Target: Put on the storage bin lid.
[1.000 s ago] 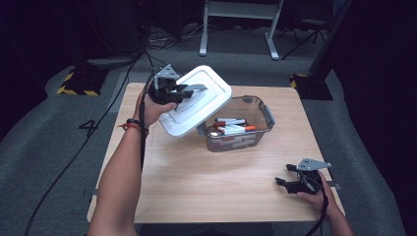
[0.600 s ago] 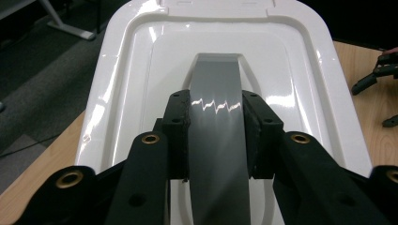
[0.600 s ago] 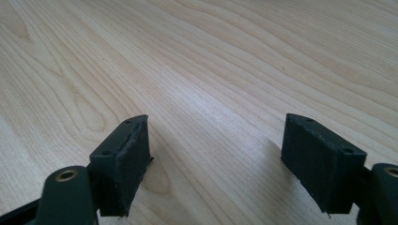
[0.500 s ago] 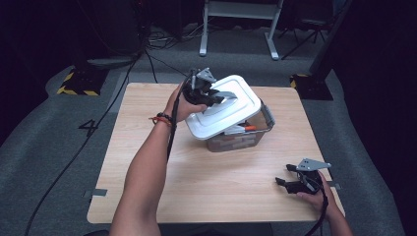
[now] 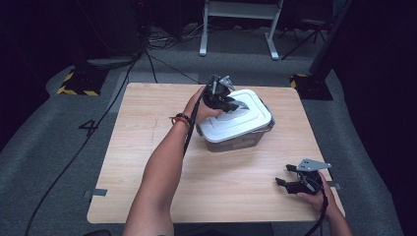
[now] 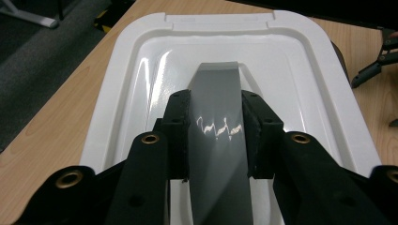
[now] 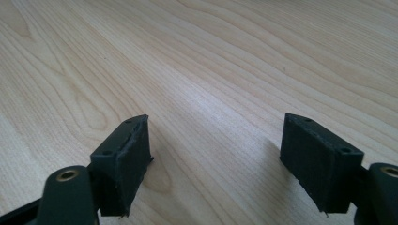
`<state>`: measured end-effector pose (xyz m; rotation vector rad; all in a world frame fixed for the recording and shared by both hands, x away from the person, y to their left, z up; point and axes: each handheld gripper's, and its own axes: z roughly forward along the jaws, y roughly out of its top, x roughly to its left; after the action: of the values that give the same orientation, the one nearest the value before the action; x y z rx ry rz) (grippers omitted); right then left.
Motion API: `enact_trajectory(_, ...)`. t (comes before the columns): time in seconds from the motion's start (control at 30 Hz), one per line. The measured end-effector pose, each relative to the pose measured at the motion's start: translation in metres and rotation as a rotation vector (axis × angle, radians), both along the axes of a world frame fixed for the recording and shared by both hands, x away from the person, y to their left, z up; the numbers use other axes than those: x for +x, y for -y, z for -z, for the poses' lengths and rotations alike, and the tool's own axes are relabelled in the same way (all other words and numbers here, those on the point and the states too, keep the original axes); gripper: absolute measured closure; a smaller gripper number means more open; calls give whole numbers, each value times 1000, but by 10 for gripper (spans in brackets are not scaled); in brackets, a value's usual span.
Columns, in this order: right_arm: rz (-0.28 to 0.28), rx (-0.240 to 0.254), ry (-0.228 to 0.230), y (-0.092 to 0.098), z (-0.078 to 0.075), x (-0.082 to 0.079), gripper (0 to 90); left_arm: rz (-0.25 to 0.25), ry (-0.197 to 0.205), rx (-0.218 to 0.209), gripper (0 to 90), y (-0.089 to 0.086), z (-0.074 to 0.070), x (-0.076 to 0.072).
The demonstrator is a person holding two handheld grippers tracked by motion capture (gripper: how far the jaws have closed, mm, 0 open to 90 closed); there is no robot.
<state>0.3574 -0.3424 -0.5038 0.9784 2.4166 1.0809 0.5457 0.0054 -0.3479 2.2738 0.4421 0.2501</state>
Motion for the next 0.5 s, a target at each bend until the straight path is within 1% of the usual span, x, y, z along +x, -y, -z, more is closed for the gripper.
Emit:
enact_trajectory(0.03, 0, 0, 0, 0, 0, 0, 251, 4, -4, 5, 669, 2, 0, 1)
enact_trajectory(0.07, 0, 0, 0, 0, 0, 0, 251, 10, 1, 14, 669, 5, -1, 2)
enact_trajectory(0.2, -1, 1, 0, 0, 0, 0, 252, 22, 4, 28, 669, 14, -1, 5)
enact_trajectory(0.23, -1, 1, 0, 0, 0, 0, 252, 21, -1, 27, 669, 16, -1, 6)
enact_trajectory(0.27, -1, 1, 0, 0, 0, 0, 252, 26, 6, 34, 668, 17, 0, 7)
enact_trajectory(0.3, -1, 1, 0, 0, 0, 0, 252, 26, 3, 33, 668, 19, 0, 8)
enact_trajectory(0.33, -1, 0, 0, 0, 0, 0, 252, 30, -5, 21, 667, 20, 1, 9)
enact_trajectory(0.4, -1, 1, 0, 0, 0, 0, 252, 40, -8, 18, 667, 24, 1, 9)
enact_trajectory(0.47, -2, 1, 0, 0, 0, 0, 252, 60, -10, 15, 667, 27, 1, 8)
enact_trajectory(0.5, -3, 1, 0, 0, 0, 0, 253, 87, -9, 20, 667, 27, 0, 8)
